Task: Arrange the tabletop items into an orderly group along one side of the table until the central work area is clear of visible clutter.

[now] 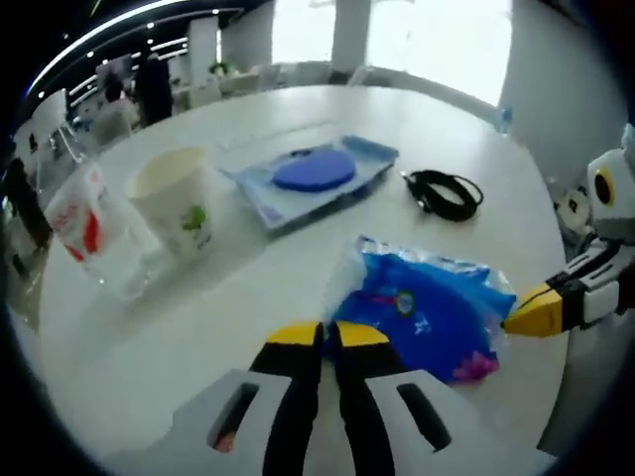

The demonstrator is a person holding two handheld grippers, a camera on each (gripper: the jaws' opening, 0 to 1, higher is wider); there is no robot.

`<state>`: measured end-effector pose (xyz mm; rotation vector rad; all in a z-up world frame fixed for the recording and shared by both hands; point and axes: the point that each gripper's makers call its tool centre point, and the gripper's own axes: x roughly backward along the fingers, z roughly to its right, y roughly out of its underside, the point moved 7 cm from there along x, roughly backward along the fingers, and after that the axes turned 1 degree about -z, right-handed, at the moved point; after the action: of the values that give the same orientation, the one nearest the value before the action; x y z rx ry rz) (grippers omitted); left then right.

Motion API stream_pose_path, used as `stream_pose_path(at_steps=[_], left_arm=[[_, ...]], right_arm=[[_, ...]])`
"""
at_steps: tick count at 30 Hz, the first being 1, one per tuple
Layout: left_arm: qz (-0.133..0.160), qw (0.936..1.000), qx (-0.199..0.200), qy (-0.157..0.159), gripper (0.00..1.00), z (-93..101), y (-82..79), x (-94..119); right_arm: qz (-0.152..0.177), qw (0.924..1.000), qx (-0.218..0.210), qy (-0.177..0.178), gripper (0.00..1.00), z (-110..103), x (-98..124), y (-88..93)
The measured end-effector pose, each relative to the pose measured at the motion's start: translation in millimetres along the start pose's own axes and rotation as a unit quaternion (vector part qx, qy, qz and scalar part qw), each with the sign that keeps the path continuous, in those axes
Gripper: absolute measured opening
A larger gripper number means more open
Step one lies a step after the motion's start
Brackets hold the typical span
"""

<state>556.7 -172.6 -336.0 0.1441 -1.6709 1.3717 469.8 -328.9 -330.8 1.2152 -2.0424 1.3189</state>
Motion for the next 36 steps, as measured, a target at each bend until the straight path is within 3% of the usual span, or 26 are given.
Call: stream_pose_path(at_steps=[13, 18, 36], left_arm=[[0.003, 0.9998, 0.02, 0.003, 0.0, 8.5, 0.1, 11.3], [0.007, 0.9997, 0.024, 0.003, 0.0, 11.3, 0.9, 18.3], [0.009, 0.9994, 0.023, 0.025, 0.0, 32.7, 6.5, 46.5]], right_arm=[[0.009, 0.9994, 0.031, 0.016, 0.01, 6.5, 8.3, -5.1], [0.029, 0.9983, 0.044, 0.024, 0.01, 10.2, 15.2, -12.3], [0.057, 0.9931, 0.091, 0.046, 0.01, 21.4, 26.9, -34.6]])
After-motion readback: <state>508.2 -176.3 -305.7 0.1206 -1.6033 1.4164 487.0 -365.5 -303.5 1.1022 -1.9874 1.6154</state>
